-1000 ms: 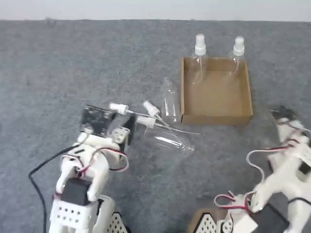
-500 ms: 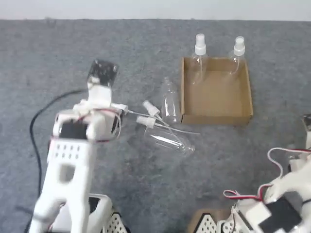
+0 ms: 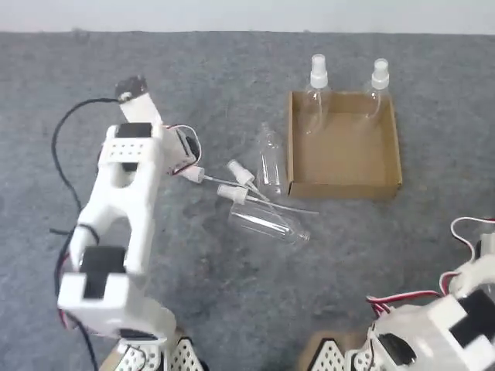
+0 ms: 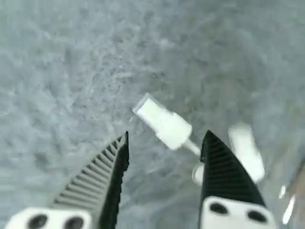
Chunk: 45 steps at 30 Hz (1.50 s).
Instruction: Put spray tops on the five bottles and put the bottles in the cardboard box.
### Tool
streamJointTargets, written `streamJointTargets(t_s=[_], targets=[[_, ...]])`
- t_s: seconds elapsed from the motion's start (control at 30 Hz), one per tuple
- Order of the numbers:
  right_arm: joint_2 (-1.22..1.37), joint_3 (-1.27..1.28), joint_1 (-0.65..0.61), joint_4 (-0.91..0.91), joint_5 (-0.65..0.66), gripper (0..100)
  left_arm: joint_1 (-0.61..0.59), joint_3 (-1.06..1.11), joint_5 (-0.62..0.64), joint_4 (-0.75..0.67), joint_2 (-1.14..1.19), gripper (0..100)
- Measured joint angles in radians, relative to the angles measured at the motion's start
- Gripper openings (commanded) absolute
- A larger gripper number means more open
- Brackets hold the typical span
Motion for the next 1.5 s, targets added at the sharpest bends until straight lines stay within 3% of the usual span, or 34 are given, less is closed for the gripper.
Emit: streamJointTargets(t_s=[0.23, 0.53, 0.77, 0.9, 1.0, 1.17, 1.27, 1.37, 1.5], targets=[[0.000, 0.000, 0.000, 0.002, 0.000, 7.4, 0.008, -0.118, 0.157, 0.000, 0.247, 23], [0.000, 0.000, 0.000, 0.002, 0.018, 7.5, 0.048, -0.190, 0.170, 0.000, 0.334, 5], [0.000, 0.000, 0.000, 0.002, 0.023, 7.5, 0.041, -0.215, 0.150, 0.003, 0.338, 2], [0.000, 0.000, 0.000, 0.002, 0.023, 7.5, 0.041, -0.293, 0.124, 0.074, 0.338, 1], [0.000, 0.000, 0.000, 0.002, 0.023, 7.5, 0.041, -0.384, 0.020, 0.173, 0.338, 1], [0.000, 0.000, 0.000, 0.002, 0.023, 7.5, 0.041, -0.491, -0.330, 0.344, 0.338, 1], [0.000, 0.000, 0.000, 0.002, 0.023, 7.5, 0.041, -0.477, -0.463, 0.405, 0.308, 1], [0.000, 0.000, -0.009, 0.002, 0.023, 7.5, 0.041, -0.358, -0.539, 0.411, 0.178, 1], [0.000, 0.000, -0.032, 0.002, 0.023, 7.5, 0.041, -0.020, -0.628, 0.238, -0.080, 1]])
